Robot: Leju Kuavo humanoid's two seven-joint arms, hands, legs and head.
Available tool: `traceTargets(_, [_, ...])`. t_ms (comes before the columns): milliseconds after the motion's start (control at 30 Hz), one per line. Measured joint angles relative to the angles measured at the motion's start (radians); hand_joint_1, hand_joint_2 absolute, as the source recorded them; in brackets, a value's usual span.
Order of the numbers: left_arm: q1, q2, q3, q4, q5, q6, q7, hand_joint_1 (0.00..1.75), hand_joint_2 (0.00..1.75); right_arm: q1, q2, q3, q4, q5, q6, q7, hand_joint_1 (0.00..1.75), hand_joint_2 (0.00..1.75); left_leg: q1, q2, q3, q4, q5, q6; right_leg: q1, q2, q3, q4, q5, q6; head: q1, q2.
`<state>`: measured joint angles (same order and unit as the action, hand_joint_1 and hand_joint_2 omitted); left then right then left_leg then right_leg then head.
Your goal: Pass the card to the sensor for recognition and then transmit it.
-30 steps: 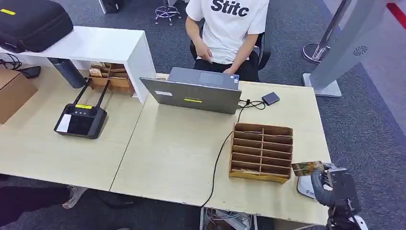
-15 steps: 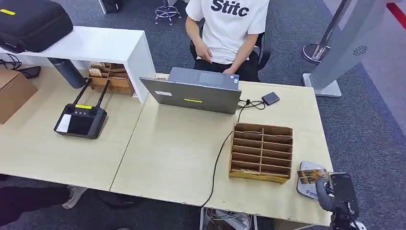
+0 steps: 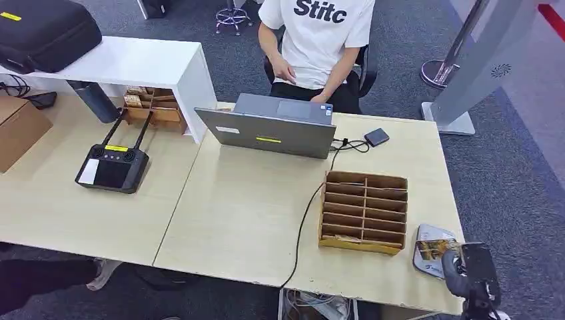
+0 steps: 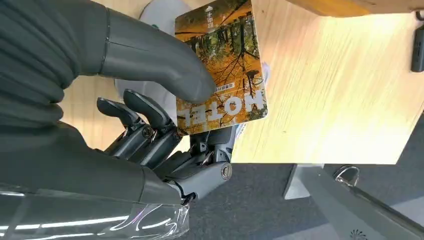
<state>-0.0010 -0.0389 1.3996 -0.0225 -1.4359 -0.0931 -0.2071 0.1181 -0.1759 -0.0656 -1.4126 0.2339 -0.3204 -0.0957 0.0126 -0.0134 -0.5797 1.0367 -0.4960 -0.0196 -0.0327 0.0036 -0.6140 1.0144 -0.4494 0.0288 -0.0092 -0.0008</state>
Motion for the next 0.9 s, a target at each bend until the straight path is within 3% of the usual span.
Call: traceTargets(900, [0.005,0.000,-0.009,0.000,0.027,0.008,-0.005,0.00,1.75,-0.002,0.000,-0.029,0.029,0.143,-0.034,0.016,1.75,1.75,0.000,0.000,0.000,0.000,0.000,0.000,0.000,0.000,0.000,0.000,0.000,0.000,0.000,0.000])
